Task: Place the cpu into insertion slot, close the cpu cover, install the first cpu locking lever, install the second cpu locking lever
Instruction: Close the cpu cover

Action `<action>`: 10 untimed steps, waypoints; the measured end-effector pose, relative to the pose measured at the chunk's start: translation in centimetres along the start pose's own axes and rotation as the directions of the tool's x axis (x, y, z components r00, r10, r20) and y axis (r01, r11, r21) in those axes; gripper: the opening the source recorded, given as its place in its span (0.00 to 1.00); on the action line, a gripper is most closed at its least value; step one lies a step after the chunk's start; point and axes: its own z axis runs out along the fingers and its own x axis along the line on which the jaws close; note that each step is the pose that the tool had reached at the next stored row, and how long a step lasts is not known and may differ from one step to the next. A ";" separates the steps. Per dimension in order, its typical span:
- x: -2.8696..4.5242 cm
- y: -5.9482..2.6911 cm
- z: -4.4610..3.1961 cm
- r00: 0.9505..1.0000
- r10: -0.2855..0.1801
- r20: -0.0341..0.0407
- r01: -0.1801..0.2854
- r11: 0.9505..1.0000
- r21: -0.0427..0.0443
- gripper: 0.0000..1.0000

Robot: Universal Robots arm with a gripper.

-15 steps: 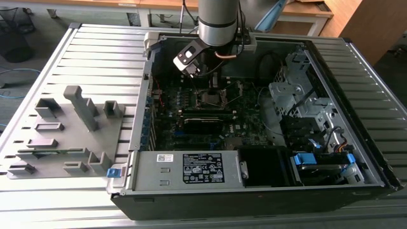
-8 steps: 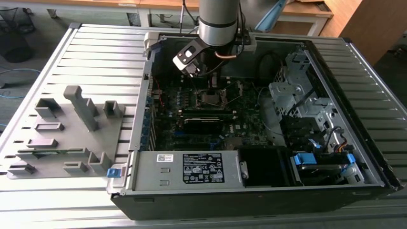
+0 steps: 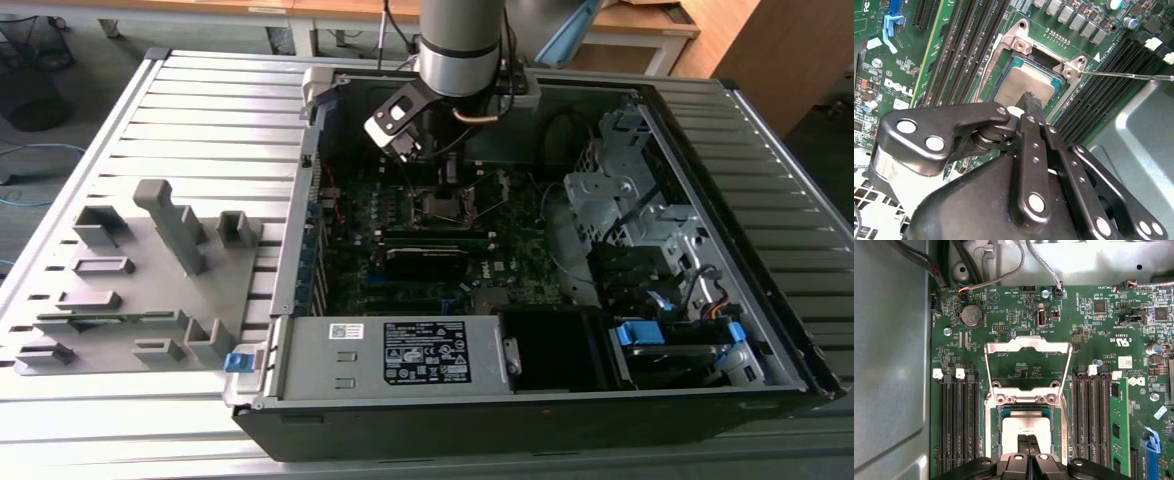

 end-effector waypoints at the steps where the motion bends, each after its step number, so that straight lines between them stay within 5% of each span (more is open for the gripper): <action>1: 0.00 -0.06 -0.06 1.000 0.000 0.000 0.000 1.000 0.000 0.11; 10: 0.00 -0.05 -0.16 1.000 0.000 0.000 0.000 1.000 0.000 0.11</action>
